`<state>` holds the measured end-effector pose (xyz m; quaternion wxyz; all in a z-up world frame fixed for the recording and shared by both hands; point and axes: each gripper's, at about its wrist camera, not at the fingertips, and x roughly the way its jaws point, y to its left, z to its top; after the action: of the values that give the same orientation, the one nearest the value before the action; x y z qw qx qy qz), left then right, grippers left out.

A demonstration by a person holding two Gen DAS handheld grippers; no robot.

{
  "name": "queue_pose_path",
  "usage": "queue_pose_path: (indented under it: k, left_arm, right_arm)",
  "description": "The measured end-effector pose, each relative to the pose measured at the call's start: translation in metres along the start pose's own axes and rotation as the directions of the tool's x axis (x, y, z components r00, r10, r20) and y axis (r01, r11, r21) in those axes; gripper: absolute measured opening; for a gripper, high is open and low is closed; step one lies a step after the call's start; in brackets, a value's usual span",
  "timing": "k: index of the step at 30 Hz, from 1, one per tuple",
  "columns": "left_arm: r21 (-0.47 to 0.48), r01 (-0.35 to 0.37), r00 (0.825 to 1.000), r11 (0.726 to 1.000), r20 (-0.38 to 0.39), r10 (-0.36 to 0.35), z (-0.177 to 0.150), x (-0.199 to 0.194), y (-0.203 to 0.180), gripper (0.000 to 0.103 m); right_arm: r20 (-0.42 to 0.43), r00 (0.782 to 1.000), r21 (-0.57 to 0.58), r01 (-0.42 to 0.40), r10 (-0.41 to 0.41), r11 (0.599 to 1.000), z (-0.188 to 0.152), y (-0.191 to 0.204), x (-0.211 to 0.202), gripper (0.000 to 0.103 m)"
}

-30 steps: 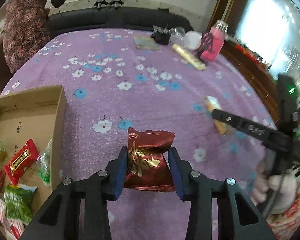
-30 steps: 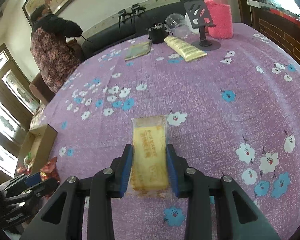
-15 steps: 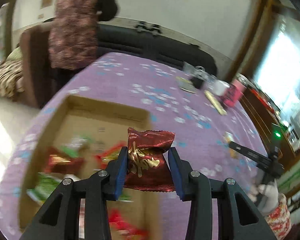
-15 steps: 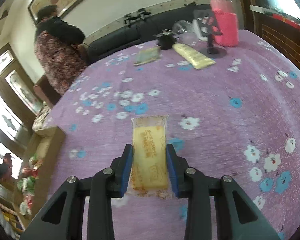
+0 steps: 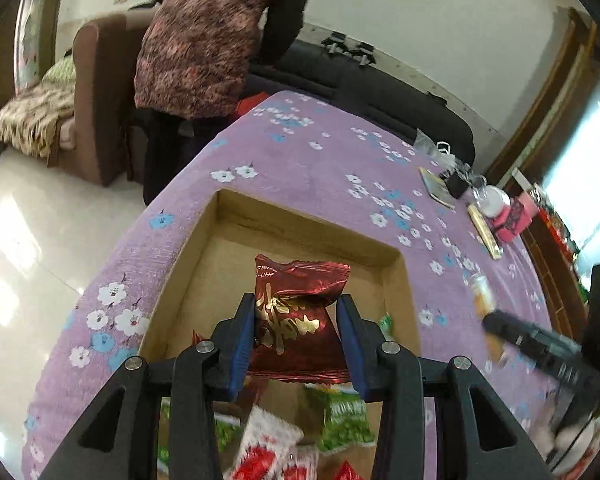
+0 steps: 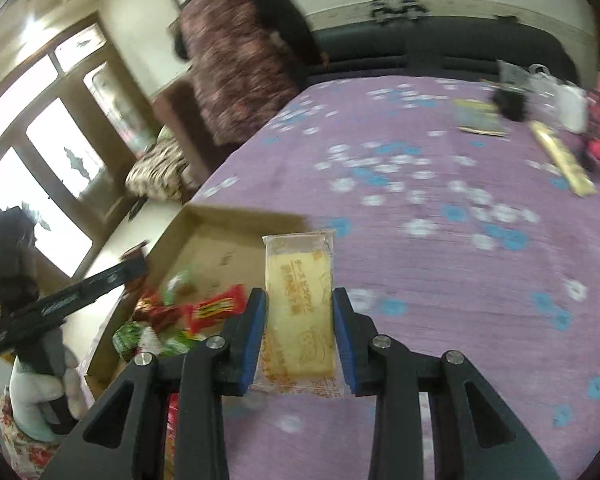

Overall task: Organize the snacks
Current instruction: 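Carry both snacks over the box and open both tools to drop them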

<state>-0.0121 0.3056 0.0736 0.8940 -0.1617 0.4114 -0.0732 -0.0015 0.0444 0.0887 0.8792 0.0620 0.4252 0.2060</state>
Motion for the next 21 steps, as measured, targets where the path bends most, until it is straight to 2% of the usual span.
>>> queue_pose_path:
  k: [6, 11, 15, 19, 21]
  left_arm:
    - [-0.061, -0.007, 0.999, 0.998, -0.034, 0.005, 0.015, 0.027, 0.016, 0.043]
    - [-0.104, -0.028, 0.998, 0.994, -0.054, 0.022, 0.021, 0.044, 0.026, 0.043]
    - [-0.111, -0.033, 0.998, 0.993, -0.062, 0.026, 0.020, 0.051, 0.028, 0.044]
    - [-0.098, -0.027, 0.999, 0.995, -0.040, 0.024, 0.019, 0.046, 0.025, 0.059]
    - [-0.089, -0.031, 0.999, 0.996, -0.016, 0.030, 0.017, 0.037, 0.022, 0.062]
  right_arm:
    - [-0.066, 0.998, -0.079, -0.005, 0.000, 0.997, 0.007, 0.048, 0.046, 0.033]
    - [-0.096, 0.995, -0.106, 0.022, -0.033, 0.994, 0.015, 0.061, 0.079, 0.033]
    - [-0.118, 0.992, -0.078, 0.033, -0.042, 0.996, 0.020, 0.059, 0.103, 0.033]
    - [-0.107, 0.994, -0.048, 0.020, -0.025, 0.999, 0.022, 0.055, 0.108, 0.034]
    - [-0.103, 0.995, -0.048, 0.003, -0.008, 0.999, 0.021, 0.055, 0.103, 0.038]
